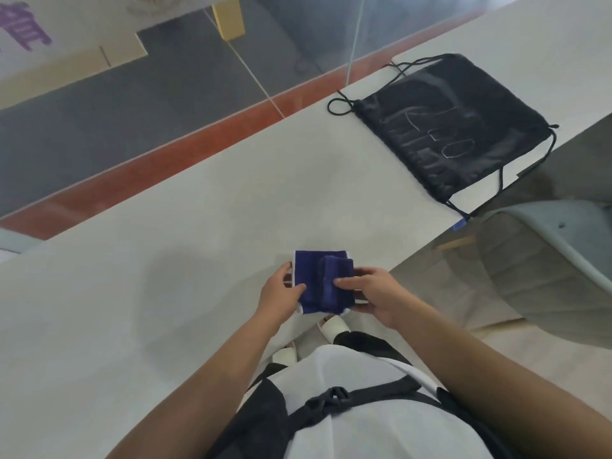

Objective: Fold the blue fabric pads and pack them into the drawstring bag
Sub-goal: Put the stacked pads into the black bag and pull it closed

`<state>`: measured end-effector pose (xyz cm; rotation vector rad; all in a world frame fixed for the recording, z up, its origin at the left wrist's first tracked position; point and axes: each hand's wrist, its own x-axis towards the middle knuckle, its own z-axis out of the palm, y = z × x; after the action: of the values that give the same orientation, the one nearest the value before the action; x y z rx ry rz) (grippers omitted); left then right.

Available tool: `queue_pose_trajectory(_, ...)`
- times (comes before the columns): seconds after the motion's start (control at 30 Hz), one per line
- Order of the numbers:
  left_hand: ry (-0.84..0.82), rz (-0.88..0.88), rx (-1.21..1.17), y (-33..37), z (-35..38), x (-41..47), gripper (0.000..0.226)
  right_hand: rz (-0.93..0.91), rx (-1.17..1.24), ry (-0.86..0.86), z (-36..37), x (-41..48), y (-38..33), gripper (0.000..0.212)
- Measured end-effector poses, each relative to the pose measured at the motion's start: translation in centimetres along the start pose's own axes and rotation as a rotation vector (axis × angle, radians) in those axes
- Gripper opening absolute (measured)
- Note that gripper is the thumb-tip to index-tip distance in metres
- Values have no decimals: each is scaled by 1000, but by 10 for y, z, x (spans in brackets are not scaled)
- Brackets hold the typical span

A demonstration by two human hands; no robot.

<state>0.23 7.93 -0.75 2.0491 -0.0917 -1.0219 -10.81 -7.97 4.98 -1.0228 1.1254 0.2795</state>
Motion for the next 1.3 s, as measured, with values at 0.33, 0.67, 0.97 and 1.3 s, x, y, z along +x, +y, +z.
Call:
queue_pose_trajectory(0.33, -99, -24, -187, 6, -3, 1, 27, -48, -168, 253, 32, 13, 2, 57)
queue_pose_trajectory(0.67, -163, 4, -128, 17, 0, 2, 52, -29, -164, 280, 17, 13, 11, 56)
queue_pose_trajectory(0.97, -312, 57, 5, 24, -3, 8, 67, 33, 164, 179, 7, 13, 50, 66)
queue_pose_trajectory(1.3, -463, 36, -12, 38, 47, -12, 60, -84, 213, 188, -43, -20, 69, 53)
